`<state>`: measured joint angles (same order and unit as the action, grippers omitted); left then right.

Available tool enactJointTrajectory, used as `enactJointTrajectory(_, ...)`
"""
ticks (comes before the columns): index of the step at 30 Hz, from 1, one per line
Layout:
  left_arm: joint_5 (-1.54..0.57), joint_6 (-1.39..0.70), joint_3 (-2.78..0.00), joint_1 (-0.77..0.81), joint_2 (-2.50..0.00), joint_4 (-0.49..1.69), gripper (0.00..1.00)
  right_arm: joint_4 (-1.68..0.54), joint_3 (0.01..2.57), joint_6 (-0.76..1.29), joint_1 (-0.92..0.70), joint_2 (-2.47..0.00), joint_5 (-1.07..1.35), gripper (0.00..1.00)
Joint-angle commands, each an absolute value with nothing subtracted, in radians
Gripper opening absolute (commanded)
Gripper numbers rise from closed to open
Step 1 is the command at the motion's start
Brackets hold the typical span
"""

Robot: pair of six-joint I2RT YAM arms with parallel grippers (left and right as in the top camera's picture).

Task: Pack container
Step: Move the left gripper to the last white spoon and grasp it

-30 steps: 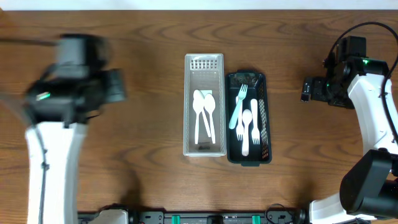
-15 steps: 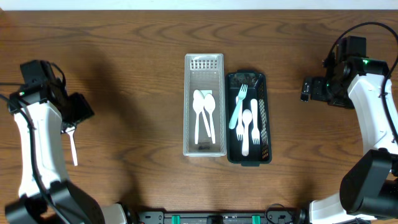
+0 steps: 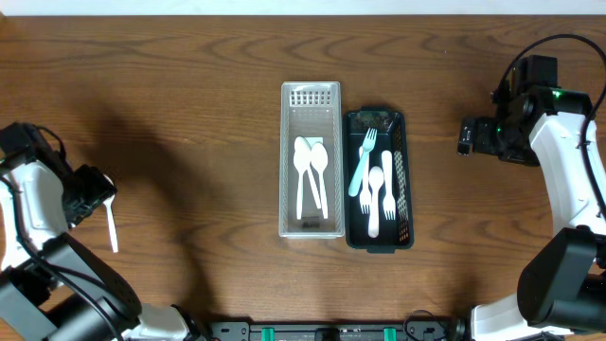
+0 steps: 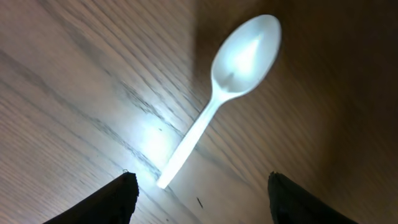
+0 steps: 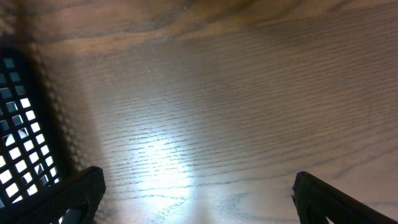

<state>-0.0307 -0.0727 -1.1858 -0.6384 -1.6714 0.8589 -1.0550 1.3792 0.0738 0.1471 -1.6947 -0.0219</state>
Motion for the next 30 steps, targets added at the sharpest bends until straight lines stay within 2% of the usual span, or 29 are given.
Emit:
enactJointTrajectory(1, -0.038, -0.033, -1.189, -0.642, -1.721, 0.845, 0.7, -1.056, 1.379, 0.062, 0.152, -1.689, -0.019, 0.99)
enactJointTrajectory(5, -0.038, -0.015, -1.189, -0.642, -1.778, 0.82, 0.71, -1.057, 1.379, 0.061, 0.152, -1.689, -0.019, 0.99)
enactJointTrajectory(12, -0.039, 0.019, -1.189, -0.642, -1.884, 0.781, 0.79, -1.057, 1.379, 0.054, 0.152, -1.689, -0.02, 0.99)
enactJointTrajectory(17, -0.072, 0.052, -1.189, -0.642, -1.947, 0.763, 0.78, -1.056, 1.379, 0.054, 0.152, -1.689, -0.02, 0.99)
enactJointTrajectory(21, -0.079, 0.043, -1.189, -0.642, -1.976, 0.764, 0.5, -1.056, 1.379, 0.054, 0.152, -1.689, -0.02, 0.99)
enactJointTrajectory(24, -0.102, 0.044, -1.189, -0.642, -1.98, 0.764, 0.42, -1.056, 1.379, 0.054, 0.152, -1.689, -0.02, 0.99)
enactJointTrajectory(30, -0.105, 0.044, -1.189, -0.642, -1.98, 0.765, 0.13, -1.059, 1.379, 0.054, 0.152, -1.689, -0.02, 0.99)
